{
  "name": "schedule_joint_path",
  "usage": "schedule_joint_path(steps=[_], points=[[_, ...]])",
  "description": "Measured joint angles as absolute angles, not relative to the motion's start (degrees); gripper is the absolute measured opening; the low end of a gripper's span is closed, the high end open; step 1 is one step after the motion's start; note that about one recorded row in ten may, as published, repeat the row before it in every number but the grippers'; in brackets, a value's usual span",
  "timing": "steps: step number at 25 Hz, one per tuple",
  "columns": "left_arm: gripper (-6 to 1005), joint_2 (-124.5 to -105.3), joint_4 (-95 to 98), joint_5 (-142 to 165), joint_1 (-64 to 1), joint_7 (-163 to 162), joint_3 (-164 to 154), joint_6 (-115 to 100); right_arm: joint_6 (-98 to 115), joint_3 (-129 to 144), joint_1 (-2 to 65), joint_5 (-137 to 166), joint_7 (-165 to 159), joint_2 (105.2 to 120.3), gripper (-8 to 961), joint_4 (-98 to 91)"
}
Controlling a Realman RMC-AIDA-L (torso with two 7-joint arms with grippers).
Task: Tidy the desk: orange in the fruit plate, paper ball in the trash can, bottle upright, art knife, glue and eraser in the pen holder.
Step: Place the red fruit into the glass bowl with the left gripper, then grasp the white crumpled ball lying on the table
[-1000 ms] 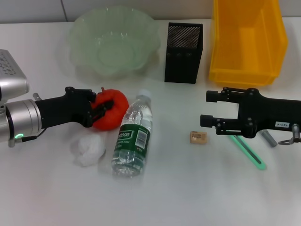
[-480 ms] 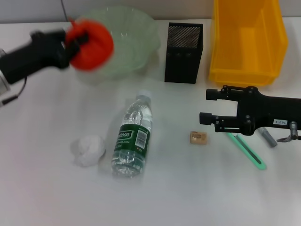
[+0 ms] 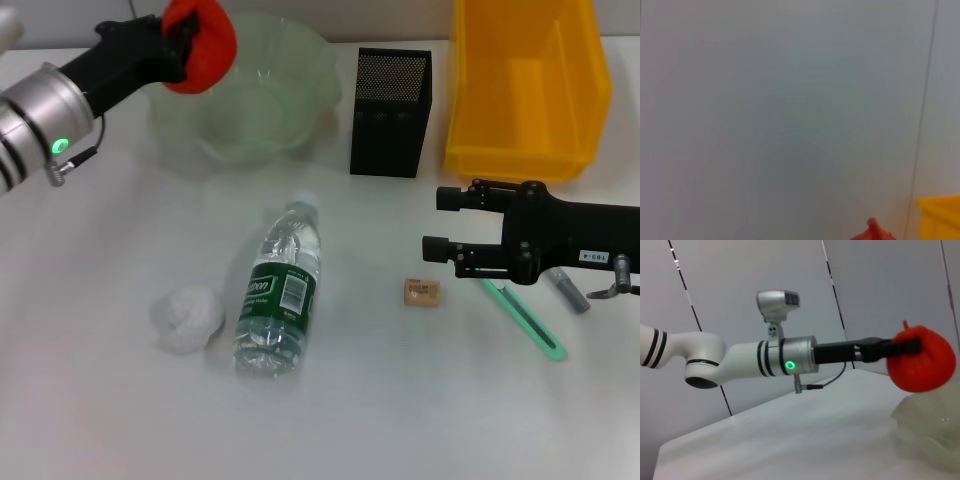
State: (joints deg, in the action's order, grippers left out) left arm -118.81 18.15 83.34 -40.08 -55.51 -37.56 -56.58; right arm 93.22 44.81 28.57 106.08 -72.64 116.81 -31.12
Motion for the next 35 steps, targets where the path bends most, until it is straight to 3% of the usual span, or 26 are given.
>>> schedule_joint_path(steps=[2,8,11,16,19,24,26,32,35], points=[[66,-118.85,17.5,83.3,-40.7,-55.1,-37.4,-54.6,93.2,44.8,28.6,106.1,-72.7,116.81,753,-31.1],[161,-118.95,17.2,82.7,-40.8,-54.9,-37.3,-53.0,93.1,44.9,28.6,106.1,-72.7,116.81,753,-31.1],[375,-118.95,17.2,82.7,-40.9,-54.9,-37.4,-53.1,93.1,44.9,28.6,106.1,-72.7,116.81,753,-31.1],[616,-119.03,17.1,82.7,-41.0,-55.6,-37.3,-54.1,93.1,44.9,28.6,106.1,-72.8,116.81,753,-31.1],[683,-118.77,17.6,82.8,-40.5,-58.9,-37.3,-58.9,93.0,44.6,28.6,106.0,-72.8,116.81,753,-31.1],[795,-117.57,23.6,85.0,-36.3,-68.4,-39.4,-74.2,92.9,44.4,28.7,105.7,-72.7,116.81,753,-31.4],[840,-115.95,31.2,86.0,-31.2,-76.2,-45.0,-82.8,92.8,44.3,28.8,105.7,-72.6,116.81,753,-31.5],[842,-111.30,35.3,87.4,-26.3,-83.5,-55.0,-89.2,92.8,44.3,28.6,105.7,-72.7,116.70,753,-31.5],[837,-110.63,35.1,92.5,-26.0,-84.4,-55.2,-89.6,92.8,44.1,28.5,105.7,-72.5,116.55,753,-31.6]])
